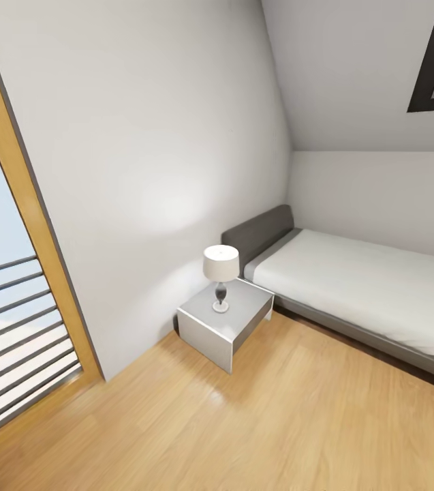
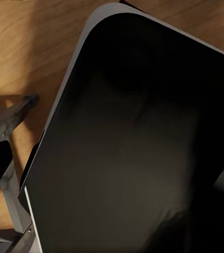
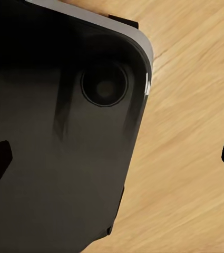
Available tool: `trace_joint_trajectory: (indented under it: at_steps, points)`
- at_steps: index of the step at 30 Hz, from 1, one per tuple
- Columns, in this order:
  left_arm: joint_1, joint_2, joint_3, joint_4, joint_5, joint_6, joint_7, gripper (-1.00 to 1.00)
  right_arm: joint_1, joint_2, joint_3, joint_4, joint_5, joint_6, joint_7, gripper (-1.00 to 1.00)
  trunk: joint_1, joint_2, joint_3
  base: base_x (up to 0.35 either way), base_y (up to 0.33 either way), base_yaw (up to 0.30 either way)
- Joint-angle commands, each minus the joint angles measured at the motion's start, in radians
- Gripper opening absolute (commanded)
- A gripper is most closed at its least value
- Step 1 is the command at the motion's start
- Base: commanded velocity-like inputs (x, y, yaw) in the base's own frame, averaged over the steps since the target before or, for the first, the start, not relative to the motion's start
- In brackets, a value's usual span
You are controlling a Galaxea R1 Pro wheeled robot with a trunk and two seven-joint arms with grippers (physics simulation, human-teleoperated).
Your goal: Attach the digital camera to the camera tripod in the bedroom.
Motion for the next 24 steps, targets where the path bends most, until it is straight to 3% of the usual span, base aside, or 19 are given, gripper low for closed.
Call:
trace_joint_trajectory:
  at_steps: [1, 16, 24]
  points:
    - [0.0, 0.0, 0.001, -0.001, 0.002, -0.001, 0.001, 1.0, 0.0, 0.001, 0.001, 0.0, 0.006, -0.001, -0.001, 1.0, 0.0, 0.0, -0.001, 0.0, 0.0, -0.115]
    - [0.001, 0.0, 0.001, -0.001, 0.002, -0.001, 0.001, 1.0, 0.0, 0.004, 0.0, 0.0, 0.004, 0.0, -0.001, 1.0, 0.0, 0.0, -0.001, 0.0, 0.0, -0.215]
    - [0.001, 0.0, 0.002, -0.001, 0.002, -0.001, 0.001, 1.0, 0.0, 0.0, 0.0, 0.0, 0.004, 0.0, -0.001, 1.0, 0.0, 0.0, -0.001, 0.0, 0.0, -0.076]
